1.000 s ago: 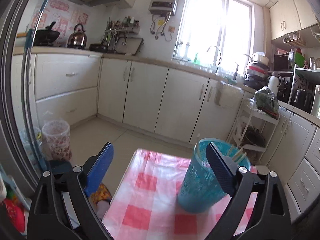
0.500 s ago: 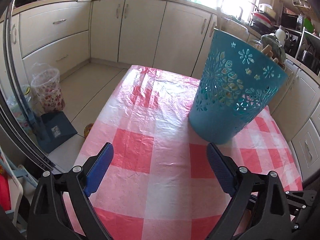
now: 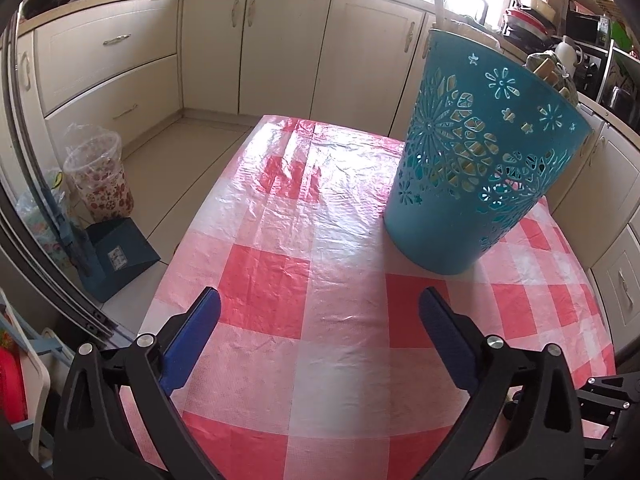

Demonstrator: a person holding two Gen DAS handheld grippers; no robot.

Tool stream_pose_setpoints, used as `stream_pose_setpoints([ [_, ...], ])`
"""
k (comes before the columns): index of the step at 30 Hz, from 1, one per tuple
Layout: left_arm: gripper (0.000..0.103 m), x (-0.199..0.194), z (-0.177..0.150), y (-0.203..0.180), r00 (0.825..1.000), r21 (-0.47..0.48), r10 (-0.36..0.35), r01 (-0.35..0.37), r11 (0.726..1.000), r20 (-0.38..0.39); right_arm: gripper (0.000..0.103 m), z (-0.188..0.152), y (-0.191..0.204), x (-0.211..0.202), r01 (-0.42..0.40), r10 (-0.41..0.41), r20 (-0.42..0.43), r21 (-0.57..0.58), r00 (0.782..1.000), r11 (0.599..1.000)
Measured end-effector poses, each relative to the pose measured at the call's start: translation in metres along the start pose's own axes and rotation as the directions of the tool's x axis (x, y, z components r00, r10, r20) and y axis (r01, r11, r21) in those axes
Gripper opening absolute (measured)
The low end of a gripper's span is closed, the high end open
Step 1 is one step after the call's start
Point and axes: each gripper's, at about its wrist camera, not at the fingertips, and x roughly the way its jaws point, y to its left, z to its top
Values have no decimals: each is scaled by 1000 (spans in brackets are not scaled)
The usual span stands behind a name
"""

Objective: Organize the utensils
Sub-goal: 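Close the right gripper on the last wooden stick, then lift the stick over the blue basket and open the right gripper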

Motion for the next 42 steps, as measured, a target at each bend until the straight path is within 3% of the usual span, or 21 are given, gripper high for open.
stream_pose_setpoints([
  [3, 95, 2, 1, -3, 1000, 12, 3, -3, 1000, -10, 7, 1, 5, 0, 22, -22, -3, -44, 1000, 999],
  [5, 95, 3, 1, -3, 1000, 11, -2, 2, 1000, -18, 6, 1, -1, -2, -4, 4, 10, -2, 1000, 1000],
  [7, 95, 5, 1, -1, 1000, 5, -8, 8, 1000, -26, 6, 0, -16, -13, -88, 80, 72, 102, 994, 991],
  [9, 95, 6, 1, -1, 999, 3, -11, 11, 1000, -30, 6, -2, -32, -32, -196, 162, 173, 199, 971, 960],
  [12, 95, 6, 1, -2, 999, 11, -14, 14, 1000, -34, 6, 5, -49, -72, -349, 244, 361, 260, 900, 900],
  [16, 95, 6, 0, -2, 999, 10, -15, 16, 1000, -32, 6, 38, -57, -130, -443, 240, 601, 215, 763, 870],
  [21, 95, 6, 0, -2, 999, 4, -19, 19, 1000, -32, 6, 104, -56, -171, -431, 136, 797, 168, 589, 886],
  [24, 95, 6, 0, 0, 999, -2, -25, 25, 1000, -32, 6, 138, -50, -173, -361, 26, 855, 191, 518, 913],
  [25, 95, 6, 0, 0, 999, -4, -27, 27, 1000, -32, 6, 147, -49, -169, -330, -14, 862, 209, 507, 920],
  [28, 95, 5, 0, 1, 999, -8, -33, 32, 999, -29, 6, 164, -47, -153, -261, -112, 861, 271, 496, 927],
  [34, 95, 6, 0, 1, 999, -15, -42, 41, 999, -26, 6, 164, -61, -120, -208, -193, 819, 352, 541, 913],
  [38, 95, 5, 0, 2, 999, -25, -44, 43, 999, -22, 6, 159, -53, -109, -154, -211, 806, 348, 553, 925],
  [42, 95, 6, 0, 3, 999, -29, -45, 44, 999, -21, 6, 153, -44, -95, -104, -205, 785, 323, 584, 941],
])
